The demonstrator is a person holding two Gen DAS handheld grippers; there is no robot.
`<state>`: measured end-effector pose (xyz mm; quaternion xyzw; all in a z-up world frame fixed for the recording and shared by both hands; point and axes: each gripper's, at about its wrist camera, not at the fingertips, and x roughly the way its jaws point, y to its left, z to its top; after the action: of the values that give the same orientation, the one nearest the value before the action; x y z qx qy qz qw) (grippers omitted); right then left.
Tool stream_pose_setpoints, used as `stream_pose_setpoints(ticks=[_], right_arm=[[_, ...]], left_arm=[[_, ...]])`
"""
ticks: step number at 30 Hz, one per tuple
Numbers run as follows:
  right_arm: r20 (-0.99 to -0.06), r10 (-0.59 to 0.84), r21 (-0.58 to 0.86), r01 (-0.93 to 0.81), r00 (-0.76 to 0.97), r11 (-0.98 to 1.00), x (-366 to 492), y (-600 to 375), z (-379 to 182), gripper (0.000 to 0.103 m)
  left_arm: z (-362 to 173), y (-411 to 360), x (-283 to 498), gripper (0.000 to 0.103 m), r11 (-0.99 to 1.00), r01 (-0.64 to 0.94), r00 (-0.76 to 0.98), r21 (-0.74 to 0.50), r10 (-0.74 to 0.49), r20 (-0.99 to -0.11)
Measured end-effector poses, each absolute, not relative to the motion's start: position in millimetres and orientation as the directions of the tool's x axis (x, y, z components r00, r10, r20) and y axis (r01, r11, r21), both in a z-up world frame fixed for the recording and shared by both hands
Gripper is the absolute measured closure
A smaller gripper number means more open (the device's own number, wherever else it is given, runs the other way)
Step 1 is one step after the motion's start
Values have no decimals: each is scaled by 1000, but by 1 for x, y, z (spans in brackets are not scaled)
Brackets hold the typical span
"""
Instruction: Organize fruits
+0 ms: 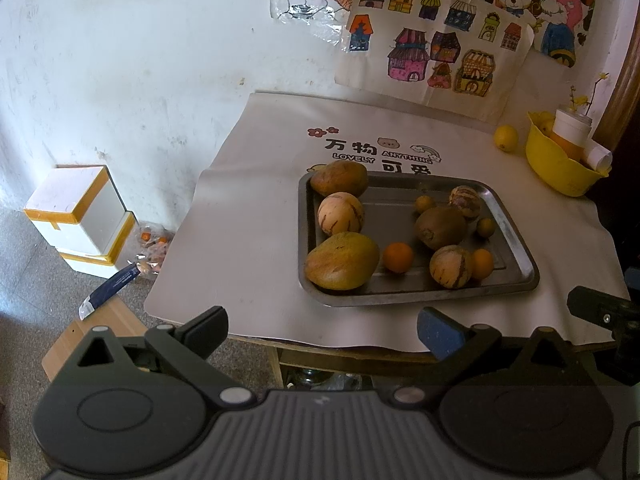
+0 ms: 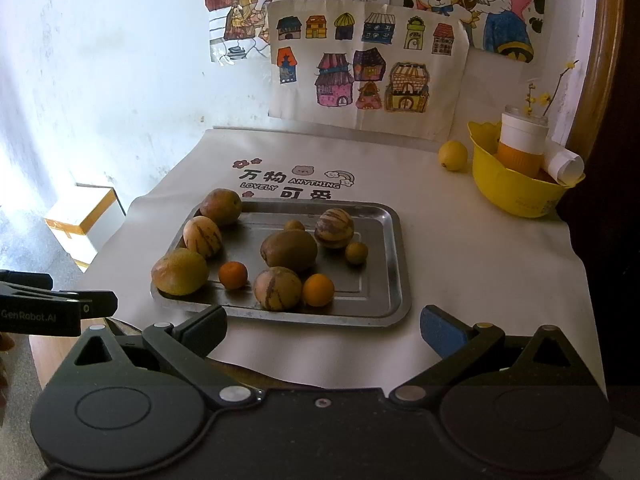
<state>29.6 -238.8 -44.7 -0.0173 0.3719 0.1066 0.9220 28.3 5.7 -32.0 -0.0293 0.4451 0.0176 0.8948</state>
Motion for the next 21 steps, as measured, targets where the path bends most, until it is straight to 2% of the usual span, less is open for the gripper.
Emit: stream_pose_setpoints(ticks=[21], right_arm=[[-695,184,46,-212,695,976,24,-239,-48,1]], left_arm=[[-38,6,23,0,997,-63,590,-38,6,-807]])
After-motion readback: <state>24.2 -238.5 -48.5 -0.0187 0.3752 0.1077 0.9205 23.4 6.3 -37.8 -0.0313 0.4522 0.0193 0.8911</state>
